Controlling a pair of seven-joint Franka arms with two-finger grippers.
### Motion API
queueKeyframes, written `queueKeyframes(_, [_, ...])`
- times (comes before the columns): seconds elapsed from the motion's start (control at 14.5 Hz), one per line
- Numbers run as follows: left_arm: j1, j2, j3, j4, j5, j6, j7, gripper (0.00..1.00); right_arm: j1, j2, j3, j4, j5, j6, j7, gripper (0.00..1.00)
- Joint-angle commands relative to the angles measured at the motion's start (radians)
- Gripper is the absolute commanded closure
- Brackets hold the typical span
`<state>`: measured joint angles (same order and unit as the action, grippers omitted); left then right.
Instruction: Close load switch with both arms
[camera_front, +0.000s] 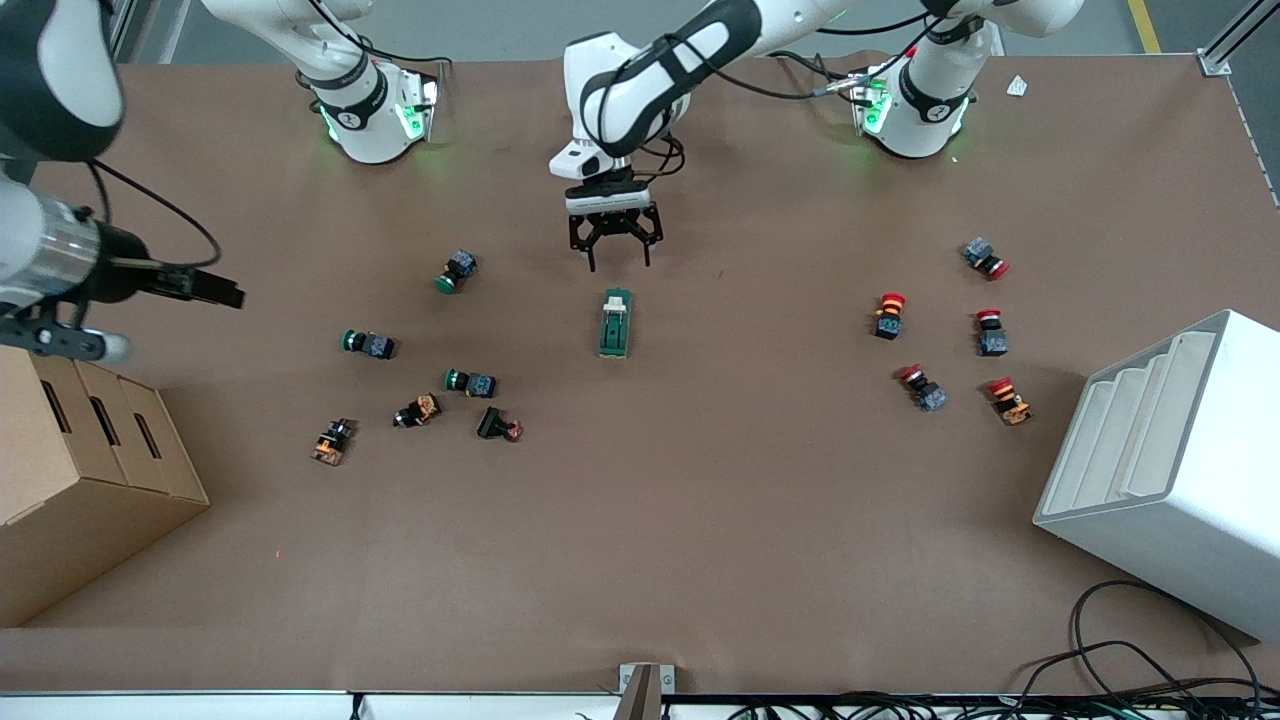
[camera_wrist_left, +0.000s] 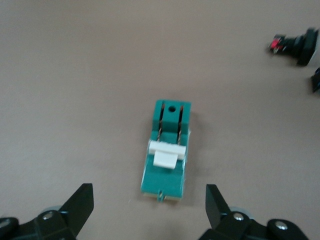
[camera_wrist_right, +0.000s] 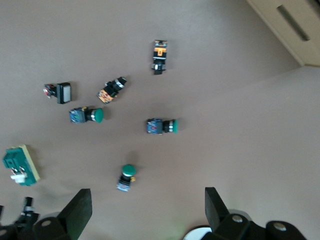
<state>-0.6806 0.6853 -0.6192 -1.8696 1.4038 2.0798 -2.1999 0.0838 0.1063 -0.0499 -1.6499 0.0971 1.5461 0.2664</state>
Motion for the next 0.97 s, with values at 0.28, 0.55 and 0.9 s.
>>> queueKeyframes(0.28, [-0.031,0.069,0.01,-0.006,0.289,-0.109,-0.145,0.01,0.172,0.027,-0.002,-0.146,0.096,0.195,0.338,0.0])
queueKeyframes(0.55, [-0.068,0.122,0.016,-0.002,0.392,-0.184,-0.24,0.01,0.258,0.039,-0.002,-0.295,0.139,0.417,0.462,0.0])
queueKeyframes(0.9, [-0.083,0.161,0.038,-0.002,0.48,-0.231,-0.287,0.02,0.391,0.134,-0.002,-0.321,0.229,0.593,0.623,0.0])
